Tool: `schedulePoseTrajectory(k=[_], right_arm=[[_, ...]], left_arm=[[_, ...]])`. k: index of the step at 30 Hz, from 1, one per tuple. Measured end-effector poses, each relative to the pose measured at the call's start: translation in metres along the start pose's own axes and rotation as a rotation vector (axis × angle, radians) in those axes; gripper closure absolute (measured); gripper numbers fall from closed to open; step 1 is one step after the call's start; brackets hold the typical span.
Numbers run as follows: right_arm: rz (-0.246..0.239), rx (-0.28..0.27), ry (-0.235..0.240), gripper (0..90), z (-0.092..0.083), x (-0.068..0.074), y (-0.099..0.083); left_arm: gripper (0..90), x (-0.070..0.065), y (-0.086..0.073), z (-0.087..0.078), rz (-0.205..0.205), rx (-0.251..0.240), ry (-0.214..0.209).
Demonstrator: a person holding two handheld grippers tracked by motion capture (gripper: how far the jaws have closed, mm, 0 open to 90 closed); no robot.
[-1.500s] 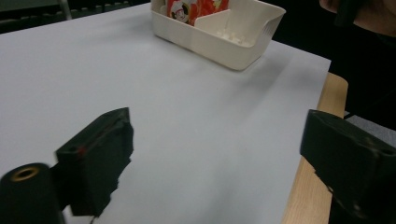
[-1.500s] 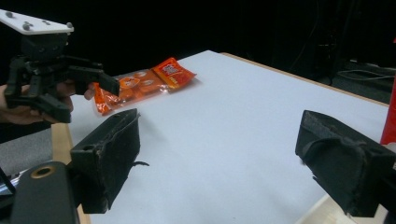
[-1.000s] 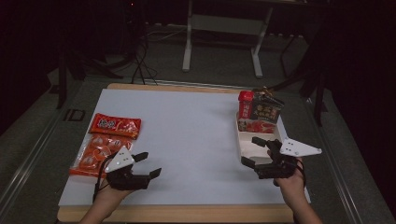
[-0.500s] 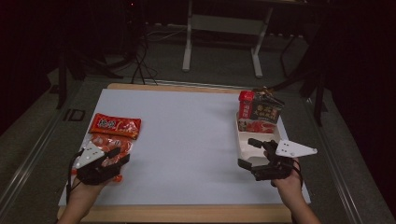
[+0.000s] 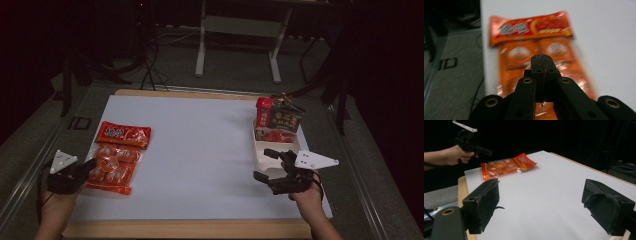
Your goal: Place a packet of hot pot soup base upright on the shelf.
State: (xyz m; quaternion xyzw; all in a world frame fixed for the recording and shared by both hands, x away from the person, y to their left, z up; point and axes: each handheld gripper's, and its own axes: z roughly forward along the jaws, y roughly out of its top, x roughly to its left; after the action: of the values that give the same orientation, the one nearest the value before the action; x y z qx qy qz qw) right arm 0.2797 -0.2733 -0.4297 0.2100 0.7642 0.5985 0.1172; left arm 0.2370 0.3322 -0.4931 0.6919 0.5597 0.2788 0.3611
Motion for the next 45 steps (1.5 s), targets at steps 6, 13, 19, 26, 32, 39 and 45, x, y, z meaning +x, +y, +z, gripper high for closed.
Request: schedulePoseTrajectory(k=[6,13,19,26,32,39,45], right_arm=[[0.000,-0.002,0.010,14.3,0.001,0.001,0.000],[0.004,0.001,0.010,14.3,0.001,0.000,0.000],[0.005,0.004,0.009,14.3,0.001,0.000,-0.001],[0.008,0.004,0.011,14.3,0.001,0.000,-0.001],[0.005,0.007,0.018,14.3,0.003,0.001,0.000],[0.008,0.003,0.019,14.3,0.002,0.001,0.000],[0.009,0.003,0.021,14.3,0.002,0.000,0.000]], left_arm=[[90.0,0.021,-0.011,0.012,-0.024,0.088,0.072],[90.0,0.031,-0.020,0.025,-0.041,0.173,0.118],[90.0,0.030,-0.021,0.032,-0.013,0.215,0.097],[90.0,0.025,-0.021,0.032,-0.016,0.227,0.055],[90.0,0.007,-0.019,0.035,0.003,0.234,0.005],[90.0,-0.026,-0.014,0.043,0.027,0.233,-0.069],[90.0,-0.045,-0.010,0.048,0.039,0.230,-0.122]])
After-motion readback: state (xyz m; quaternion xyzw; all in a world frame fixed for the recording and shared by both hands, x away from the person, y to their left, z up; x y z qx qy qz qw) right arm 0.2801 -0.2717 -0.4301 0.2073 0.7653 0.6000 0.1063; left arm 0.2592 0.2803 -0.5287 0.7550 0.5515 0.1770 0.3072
